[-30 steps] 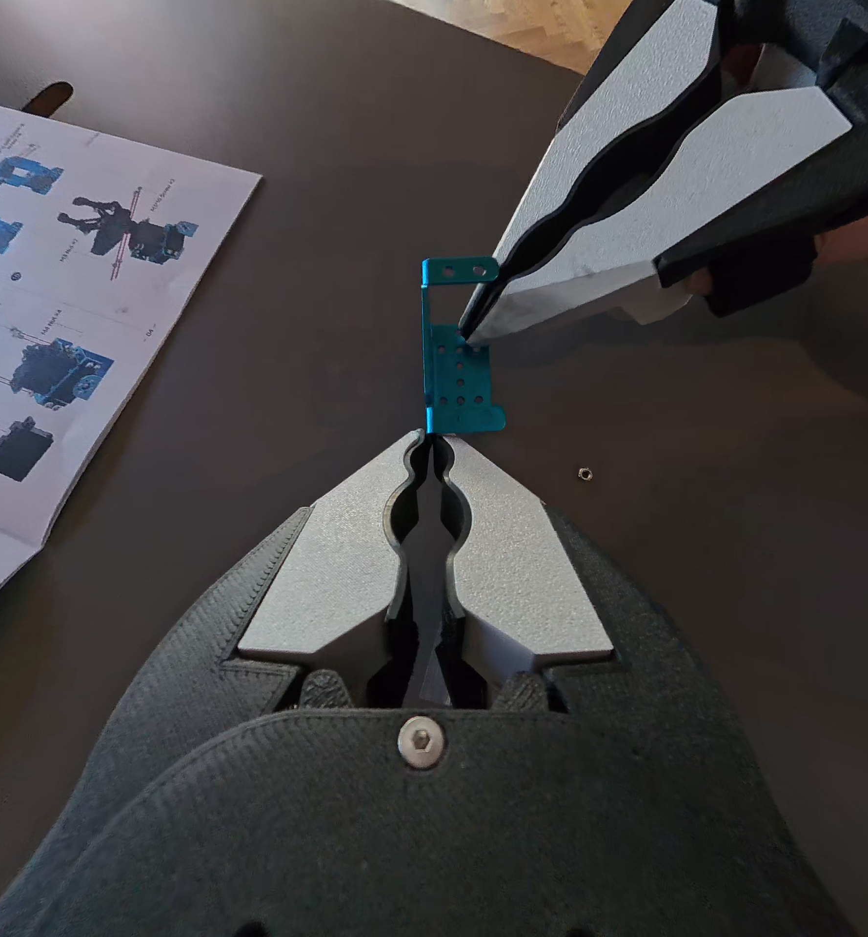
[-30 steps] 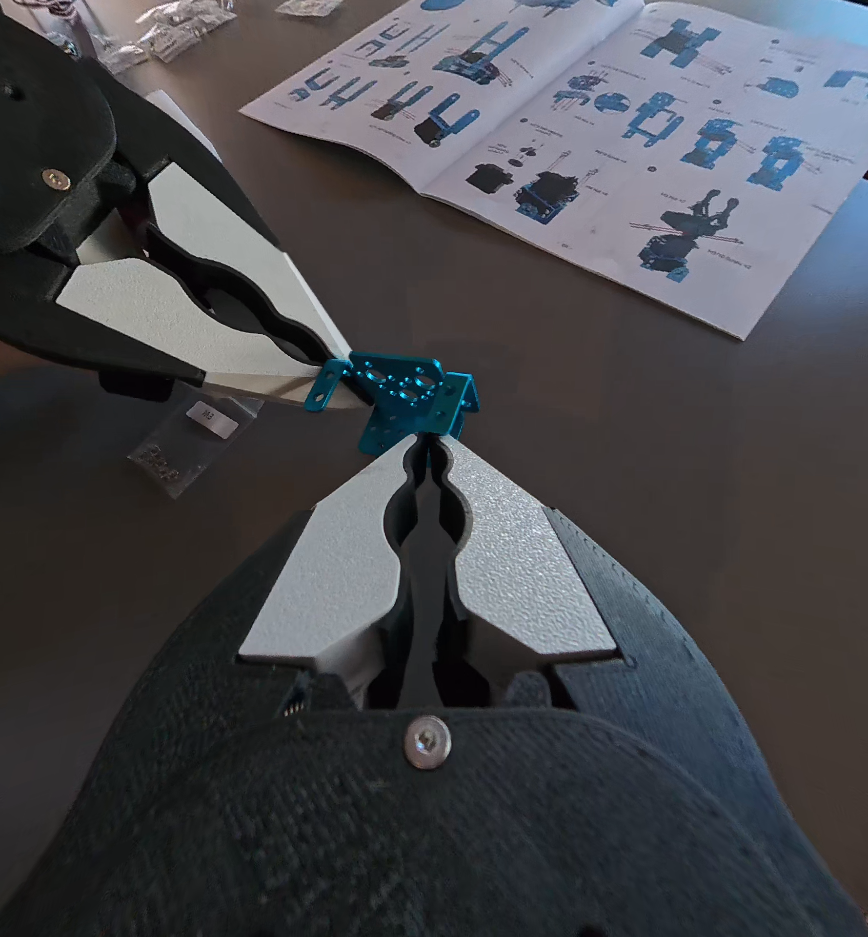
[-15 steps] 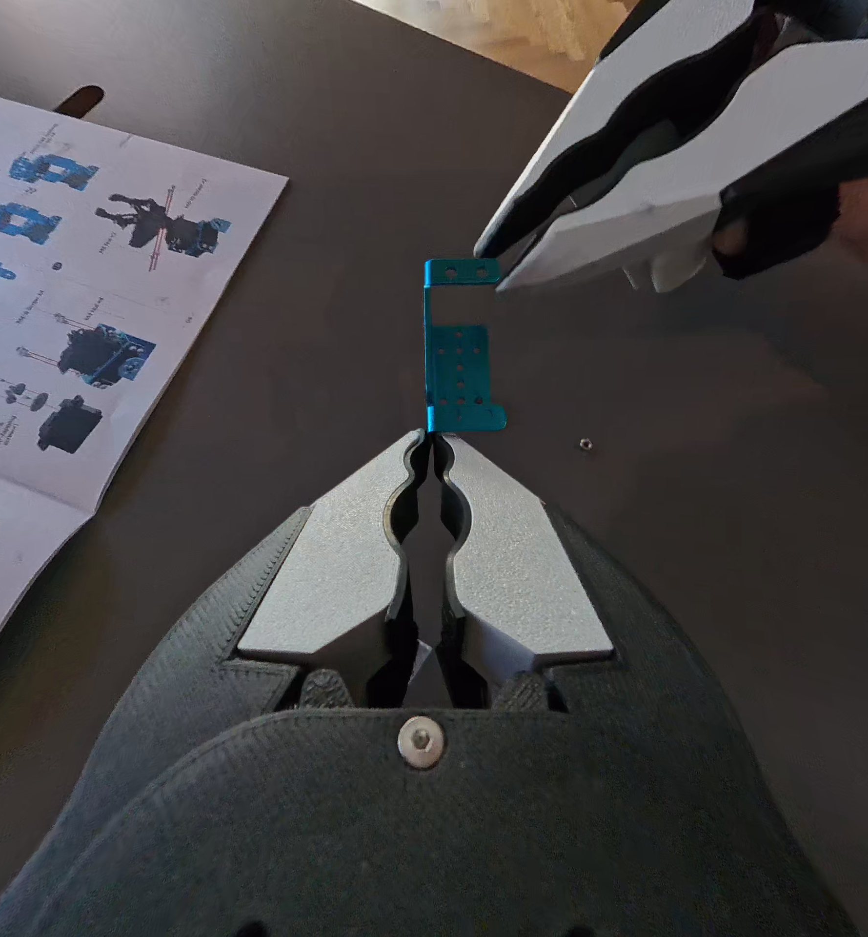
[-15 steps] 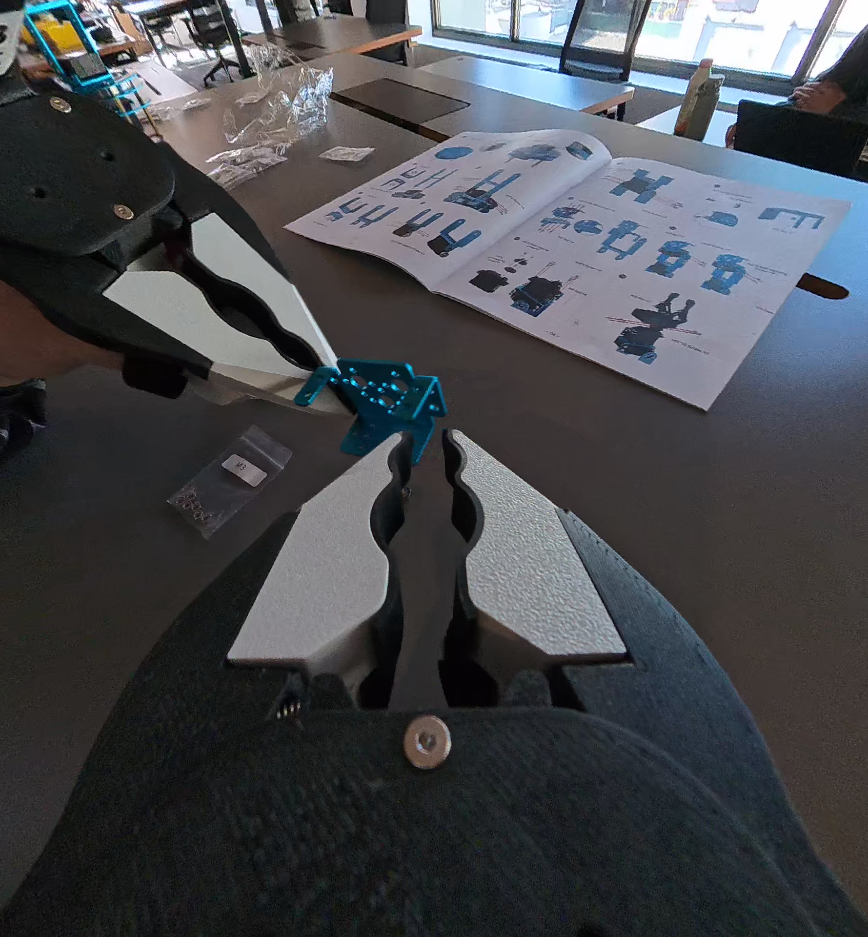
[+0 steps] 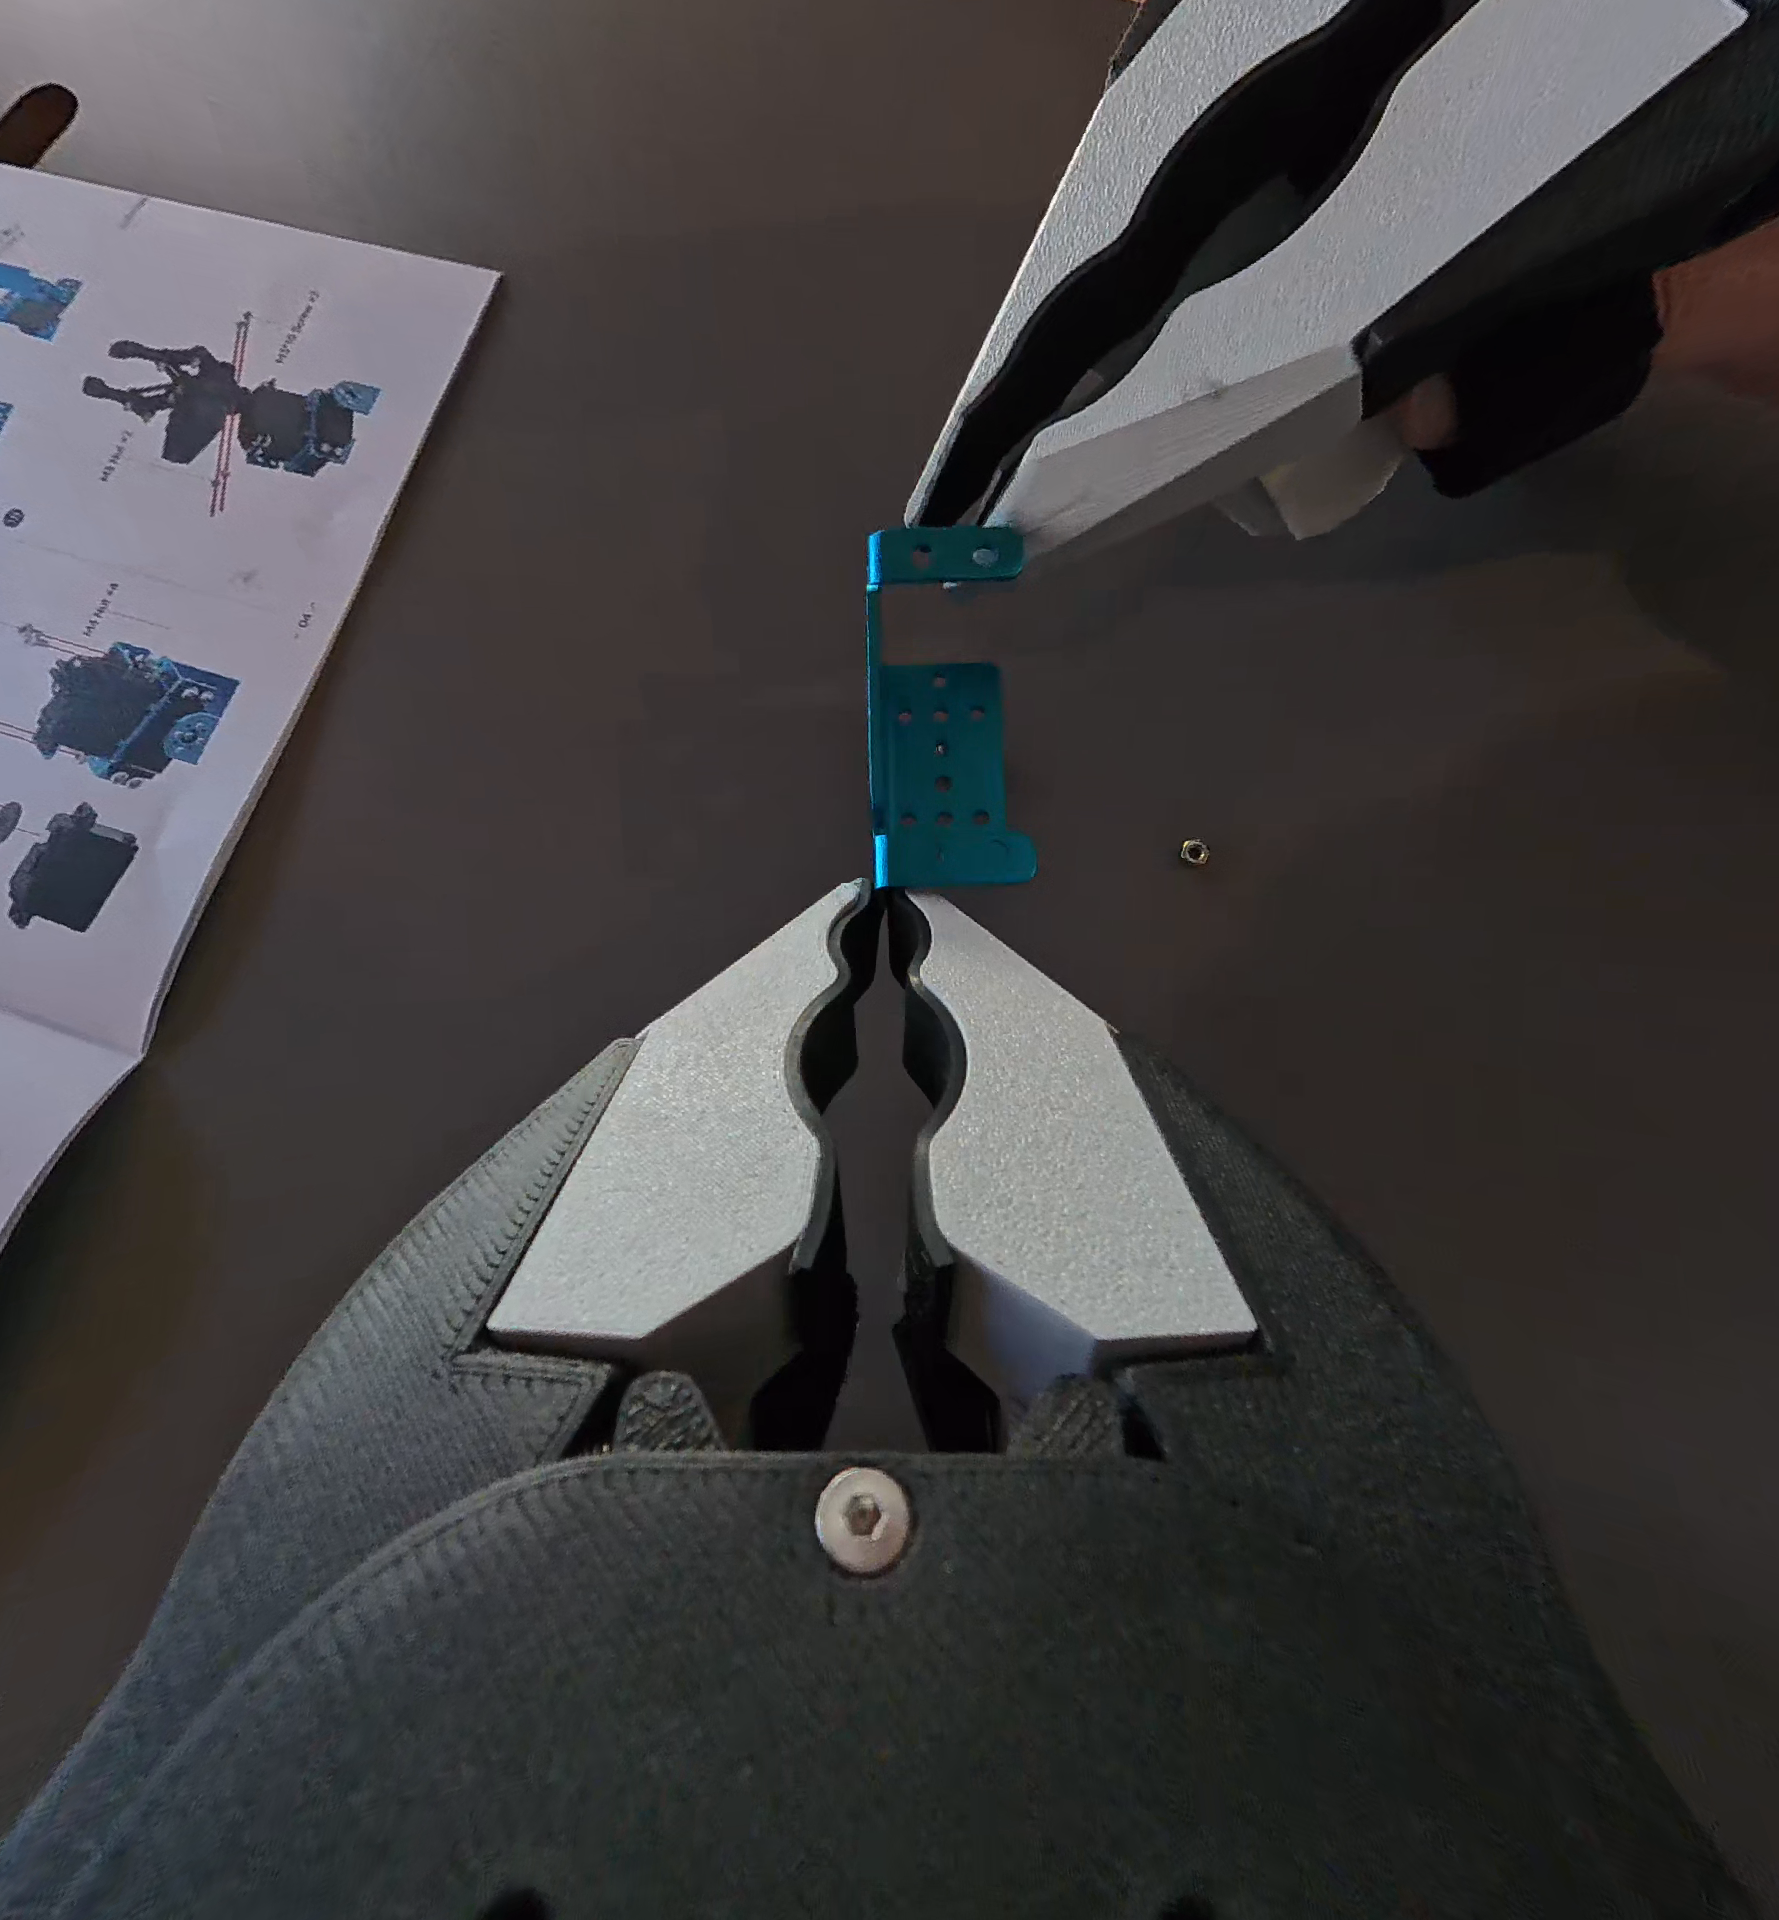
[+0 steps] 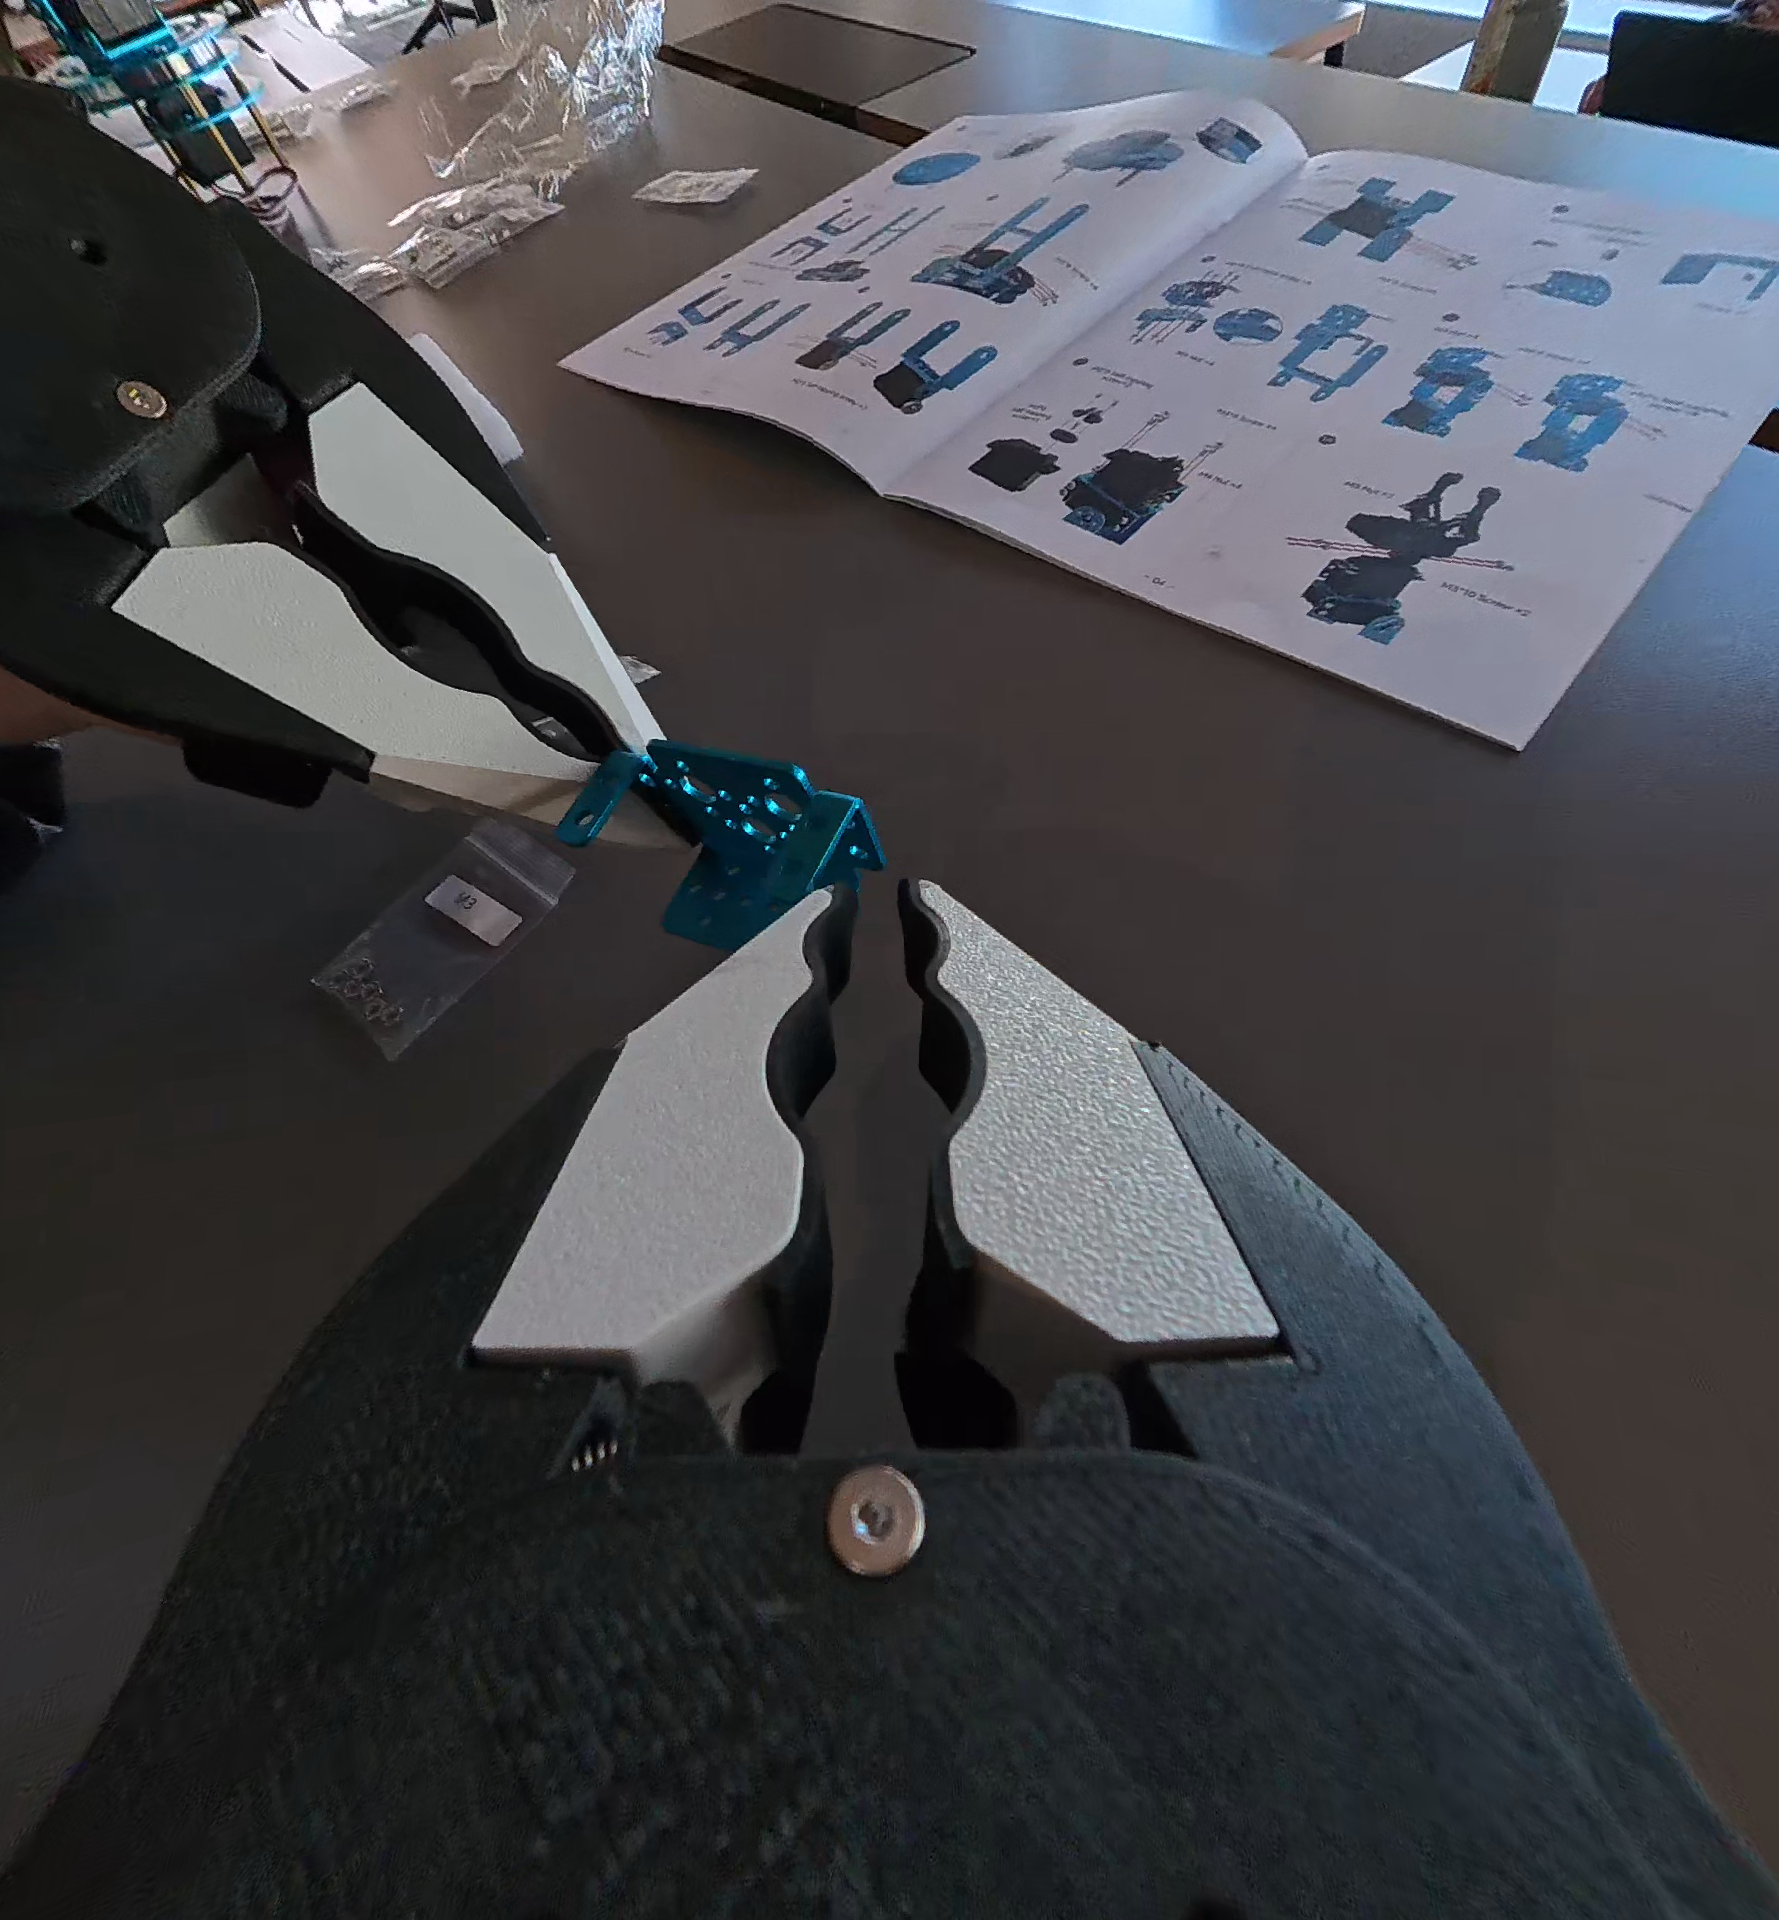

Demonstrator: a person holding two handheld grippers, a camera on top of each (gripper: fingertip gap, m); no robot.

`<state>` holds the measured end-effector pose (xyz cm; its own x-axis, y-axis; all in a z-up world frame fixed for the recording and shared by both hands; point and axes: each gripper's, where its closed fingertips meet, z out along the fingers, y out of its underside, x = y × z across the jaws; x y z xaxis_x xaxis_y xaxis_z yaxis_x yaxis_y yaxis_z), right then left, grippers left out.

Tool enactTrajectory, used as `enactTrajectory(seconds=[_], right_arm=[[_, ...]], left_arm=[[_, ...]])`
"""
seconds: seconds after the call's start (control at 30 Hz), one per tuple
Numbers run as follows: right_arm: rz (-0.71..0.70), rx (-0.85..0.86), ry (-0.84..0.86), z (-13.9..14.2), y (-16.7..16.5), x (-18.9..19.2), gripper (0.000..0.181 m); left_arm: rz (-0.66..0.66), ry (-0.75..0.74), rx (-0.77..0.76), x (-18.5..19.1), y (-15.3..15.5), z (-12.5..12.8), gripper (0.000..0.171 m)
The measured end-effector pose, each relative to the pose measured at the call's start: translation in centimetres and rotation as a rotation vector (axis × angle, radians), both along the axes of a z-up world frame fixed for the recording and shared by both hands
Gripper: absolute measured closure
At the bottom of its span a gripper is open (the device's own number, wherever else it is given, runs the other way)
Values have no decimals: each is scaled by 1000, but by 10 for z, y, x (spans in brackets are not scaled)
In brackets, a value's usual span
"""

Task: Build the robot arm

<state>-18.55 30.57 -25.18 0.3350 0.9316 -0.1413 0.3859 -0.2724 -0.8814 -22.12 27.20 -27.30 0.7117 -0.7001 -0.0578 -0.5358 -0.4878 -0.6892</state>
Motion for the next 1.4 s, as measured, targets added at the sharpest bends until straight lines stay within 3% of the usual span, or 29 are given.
enactTrajectory(seconds=[0.57,1.4], right_arm=[[-3,-75,25,-1,1,5,170],[29,-16,-89,-16,-6,0,171]], left_arm=[[-8,8,-14,2,-2,-6,171],[4,11,-16,1,0,-7,171]])
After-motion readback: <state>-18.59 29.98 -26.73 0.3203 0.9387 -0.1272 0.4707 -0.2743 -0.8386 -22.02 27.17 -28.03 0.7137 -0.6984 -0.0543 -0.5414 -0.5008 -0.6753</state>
